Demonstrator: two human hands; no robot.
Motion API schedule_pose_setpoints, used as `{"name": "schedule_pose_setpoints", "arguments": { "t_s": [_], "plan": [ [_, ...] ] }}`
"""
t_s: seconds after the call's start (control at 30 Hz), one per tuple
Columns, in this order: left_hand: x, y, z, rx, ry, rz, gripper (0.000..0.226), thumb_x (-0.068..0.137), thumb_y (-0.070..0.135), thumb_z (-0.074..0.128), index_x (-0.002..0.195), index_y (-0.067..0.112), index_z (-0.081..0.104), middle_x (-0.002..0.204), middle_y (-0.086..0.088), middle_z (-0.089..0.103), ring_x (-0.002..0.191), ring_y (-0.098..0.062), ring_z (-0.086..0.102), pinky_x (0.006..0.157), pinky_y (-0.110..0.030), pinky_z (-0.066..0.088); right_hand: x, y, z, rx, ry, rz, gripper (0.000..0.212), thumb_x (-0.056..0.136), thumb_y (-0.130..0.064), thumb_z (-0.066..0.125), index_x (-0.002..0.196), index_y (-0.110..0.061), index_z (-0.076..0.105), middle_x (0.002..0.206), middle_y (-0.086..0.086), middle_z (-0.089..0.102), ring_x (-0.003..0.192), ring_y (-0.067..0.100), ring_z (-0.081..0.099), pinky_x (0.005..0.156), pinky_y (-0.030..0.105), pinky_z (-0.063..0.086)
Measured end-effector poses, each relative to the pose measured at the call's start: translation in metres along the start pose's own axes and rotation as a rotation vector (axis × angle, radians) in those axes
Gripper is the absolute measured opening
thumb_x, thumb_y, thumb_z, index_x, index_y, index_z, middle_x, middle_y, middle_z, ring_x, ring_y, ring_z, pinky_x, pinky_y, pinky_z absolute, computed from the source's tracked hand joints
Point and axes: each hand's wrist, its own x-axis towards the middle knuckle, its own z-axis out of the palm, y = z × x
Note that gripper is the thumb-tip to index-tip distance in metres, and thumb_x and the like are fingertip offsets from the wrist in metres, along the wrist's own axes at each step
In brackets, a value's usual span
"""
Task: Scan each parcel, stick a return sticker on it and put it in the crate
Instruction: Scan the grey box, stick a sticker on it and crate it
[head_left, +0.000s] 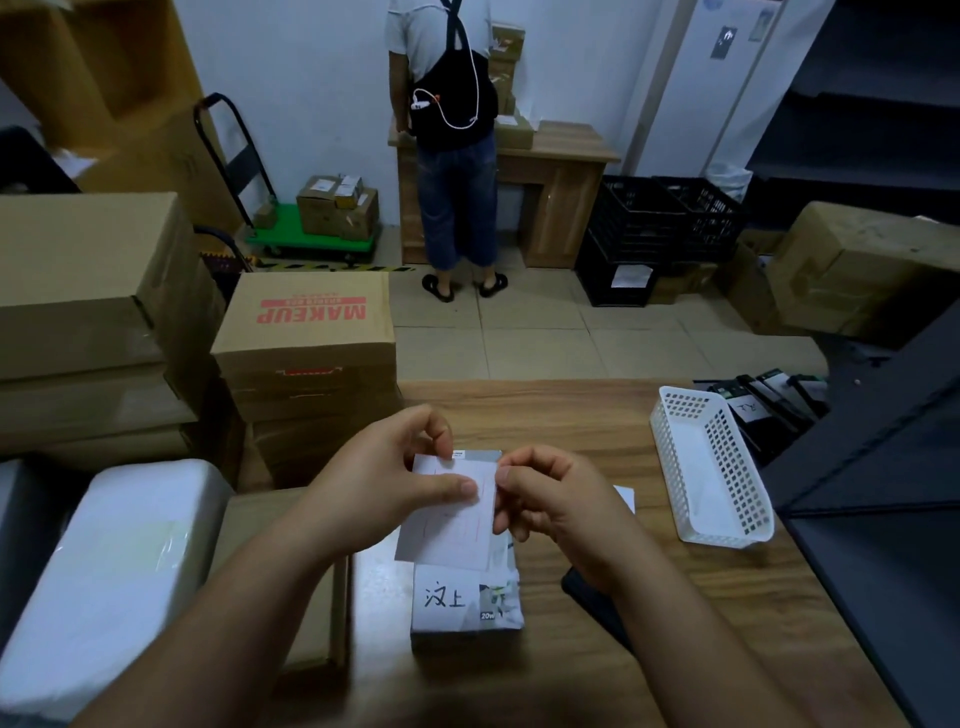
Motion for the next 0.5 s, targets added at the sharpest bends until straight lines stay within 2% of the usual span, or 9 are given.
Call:
{"name": "schedule_pose_setpoints", "arguments": {
  "t_s": [0.1,0.23,0.33,0.4,0.47,0.5],
  "plan": [
    [0.004,0.002,0.002,0.03,-0.028,0.019,0.027,0.075,0.035,0.079,0.085,0.028,0.055,0.092,0.01,0.062,0.083,-0.008,0.061,0.051,-0.013,0.044,-0.001,0.001,-0.002,0.006,0.017,-0.009,0.008,0.092,-0.002,0.056,0.088,-0.002,0.062,0.074,0.015,0.064,0.062,0.021,0.061,0.054,0.026,0.045],
    [0.006,0.005,0.004,0.075,-0.058,0.059,0.024,0.076,0.033,0.08,0.084,0.024,0.059,0.079,0.014,0.058,0.07,0.009,0.055,0.048,-0.009,0.04,-0.001,0.003,-0.006,-0.001,0.026,-0.008,0.014,0.092,0.0,0.054,0.082,-0.005,0.063,0.072,0.014,0.064,0.062,0.021,0.062,0.054,0.025,0.045],
    [0.008,0.002,0.006,0.091,-0.089,0.063,0.021,0.075,0.036,0.08,0.079,0.028,0.061,0.071,0.024,0.059,0.065,0.009,0.052,0.05,-0.011,0.039,-0.001,0.005,-0.006,0.017,0.027,-0.001,0.018,0.092,0.002,0.052,0.079,-0.005,0.062,0.068,0.013,0.062,0.061,0.021,0.06,0.054,0.025,0.043],
    [0.011,-0.003,0.011,0.076,-0.04,0.073,0.017,0.074,0.037,0.08,0.078,0.032,0.064,0.081,0.027,0.06,0.075,0.007,0.054,0.064,-0.016,0.042,0.0,0.007,-0.005,0.051,0.04,0.004,0.018,0.092,0.003,0.051,0.079,-0.004,0.062,0.067,0.013,0.062,0.061,0.02,0.06,0.054,0.026,0.042],
    [0.011,-0.007,0.018,0.138,0.082,0.122,0.014,0.075,0.039,0.078,0.076,0.038,0.065,0.102,0.029,0.054,0.099,0.005,0.048,0.083,-0.024,0.04,0.002,0.01,-0.003,0.079,0.083,0.005,0.019,0.092,0.002,0.051,0.079,-0.006,0.063,0.069,0.013,0.062,0.062,0.02,0.061,0.055,0.027,0.042],
    [0.011,-0.009,0.022,0.198,0.147,0.149,0.012,0.076,0.04,0.076,0.076,0.041,0.064,0.111,0.029,0.049,0.109,0.002,0.042,0.088,-0.023,0.036,0.003,0.012,-0.002,0.088,0.112,0.003,0.019,0.091,0.0,0.053,0.078,-0.007,0.064,0.07,0.013,0.063,0.063,0.02,0.062,0.055,0.027,0.042]
  ]
}}
